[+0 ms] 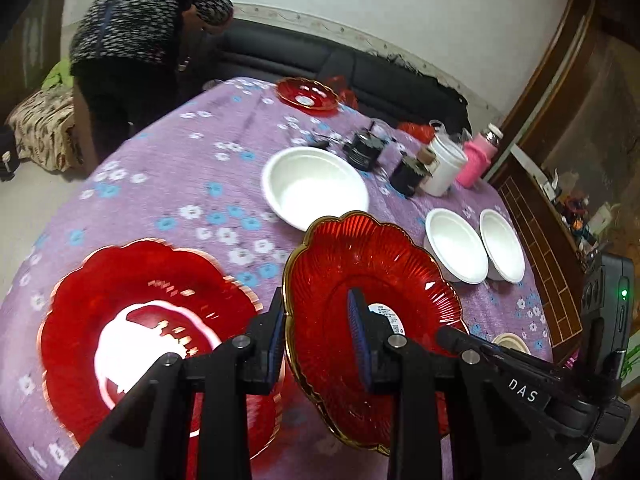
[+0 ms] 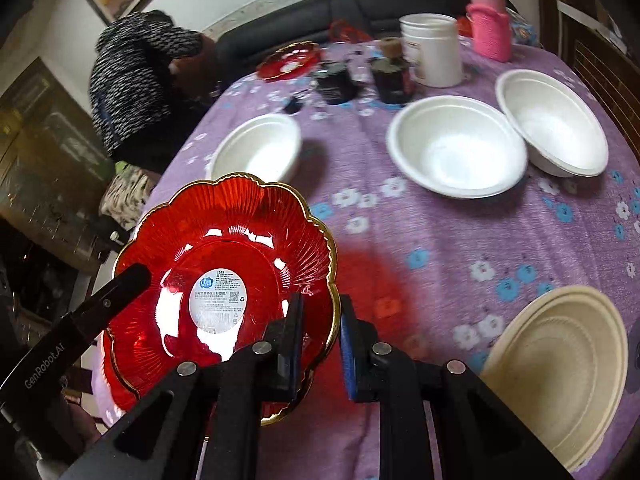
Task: Organize plates and bowls
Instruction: 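Lower the labeled plate onto the wedding plate and open both grippers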
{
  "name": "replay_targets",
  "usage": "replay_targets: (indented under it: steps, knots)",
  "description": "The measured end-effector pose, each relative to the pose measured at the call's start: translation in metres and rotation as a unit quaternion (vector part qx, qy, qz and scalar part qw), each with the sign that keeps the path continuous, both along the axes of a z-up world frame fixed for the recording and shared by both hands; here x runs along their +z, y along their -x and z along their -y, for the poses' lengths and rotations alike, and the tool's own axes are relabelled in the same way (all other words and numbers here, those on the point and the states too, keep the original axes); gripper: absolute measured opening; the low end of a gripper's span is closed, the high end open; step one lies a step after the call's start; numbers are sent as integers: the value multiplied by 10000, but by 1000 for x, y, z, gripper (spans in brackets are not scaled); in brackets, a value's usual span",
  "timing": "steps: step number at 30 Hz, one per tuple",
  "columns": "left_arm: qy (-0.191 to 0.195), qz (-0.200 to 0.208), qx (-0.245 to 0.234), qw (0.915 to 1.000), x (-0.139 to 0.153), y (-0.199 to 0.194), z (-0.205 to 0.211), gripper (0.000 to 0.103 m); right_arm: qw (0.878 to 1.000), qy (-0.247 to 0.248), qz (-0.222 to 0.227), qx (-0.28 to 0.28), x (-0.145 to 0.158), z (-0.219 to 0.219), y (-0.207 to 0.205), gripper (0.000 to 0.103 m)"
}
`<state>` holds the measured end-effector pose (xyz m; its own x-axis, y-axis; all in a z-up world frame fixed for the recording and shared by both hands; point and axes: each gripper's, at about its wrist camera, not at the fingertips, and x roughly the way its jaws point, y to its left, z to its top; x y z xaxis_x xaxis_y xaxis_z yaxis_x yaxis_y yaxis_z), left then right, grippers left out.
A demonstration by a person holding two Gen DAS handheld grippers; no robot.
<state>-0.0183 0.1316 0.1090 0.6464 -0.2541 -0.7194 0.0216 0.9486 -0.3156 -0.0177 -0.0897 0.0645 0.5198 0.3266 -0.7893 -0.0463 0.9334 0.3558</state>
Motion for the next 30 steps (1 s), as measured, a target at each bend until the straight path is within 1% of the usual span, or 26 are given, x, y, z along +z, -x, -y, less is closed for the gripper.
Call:
replay_targets:
  steps: [3, 8, 12, 16, 22, 29, 30]
  knots:
    - [83, 74, 138, 9998, 3, 17, -20, 28, 9998, 25, 78, 155, 4, -21, 9, 18]
    - [115, 214, 390, 9989, 6, 43, -52, 28, 9991, 66, 181, 389, 8, -54, 24, 18]
    - [190, 204, 584, 9979, 3, 57, -80, 28, 9980, 110, 229, 574, 8, -82, 33, 18]
    - [194, 154, 808, 9964, -6, 67, -104, 28, 9969, 134, 172, 762, 1, -108, 34, 18]
    - [272, -88, 1107, 9934, -28, 70, -139, 29, 9946, 218, -17, 1018, -18, -147, 29, 18]
    - [168, -452, 1313, 9902, -60, 53, -163, 29, 9919, 457, -201, 1165, -41, -181, 14, 19]
    - [90, -391, 1313, 9905, -60, 53, -163, 29, 9918, 492, -212, 1164, -45, -184, 11, 19]
